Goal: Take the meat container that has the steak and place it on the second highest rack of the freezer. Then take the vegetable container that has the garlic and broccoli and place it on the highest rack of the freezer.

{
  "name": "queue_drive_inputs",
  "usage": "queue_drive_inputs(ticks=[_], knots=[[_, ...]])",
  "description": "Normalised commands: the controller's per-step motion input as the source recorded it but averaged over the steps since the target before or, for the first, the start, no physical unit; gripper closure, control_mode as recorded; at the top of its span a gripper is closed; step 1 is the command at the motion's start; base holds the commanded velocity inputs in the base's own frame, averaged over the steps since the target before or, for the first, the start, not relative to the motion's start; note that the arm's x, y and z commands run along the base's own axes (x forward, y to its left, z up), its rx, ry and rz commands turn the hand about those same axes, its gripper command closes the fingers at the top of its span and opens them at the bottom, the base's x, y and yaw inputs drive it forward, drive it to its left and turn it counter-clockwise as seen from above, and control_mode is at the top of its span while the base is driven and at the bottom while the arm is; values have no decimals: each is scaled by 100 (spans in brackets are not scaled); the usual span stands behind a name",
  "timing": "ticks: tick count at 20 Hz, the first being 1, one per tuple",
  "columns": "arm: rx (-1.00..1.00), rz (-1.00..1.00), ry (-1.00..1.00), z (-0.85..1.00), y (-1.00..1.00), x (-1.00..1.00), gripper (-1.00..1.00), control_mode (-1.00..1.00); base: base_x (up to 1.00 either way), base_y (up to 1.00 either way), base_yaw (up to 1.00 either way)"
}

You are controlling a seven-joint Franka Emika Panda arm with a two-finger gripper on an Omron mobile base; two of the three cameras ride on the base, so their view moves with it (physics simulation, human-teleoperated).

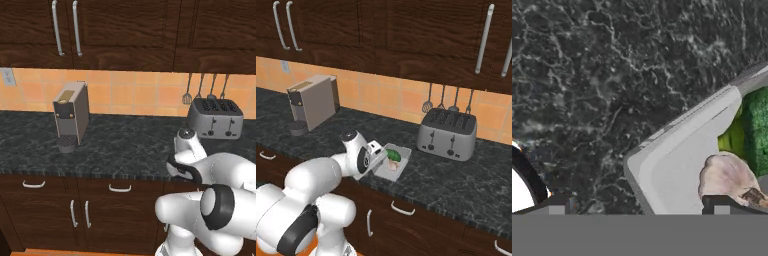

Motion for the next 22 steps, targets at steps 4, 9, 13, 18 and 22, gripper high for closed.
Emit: queue_drive_inputs(ticks=[4,9,13,18,22], knots=[[0,0,6,-49,0,8,100,-100,0,0,0],[0,0,2,-28,0,0,100,-100,0,0,0],[0,0,-4,1,0,-13,100,-100,0,0,0],[0,10,-21,63,16,-27,100,-100,0,0,0],[-1,19,-3,70,35,-10,100,-100,0,0,0]])
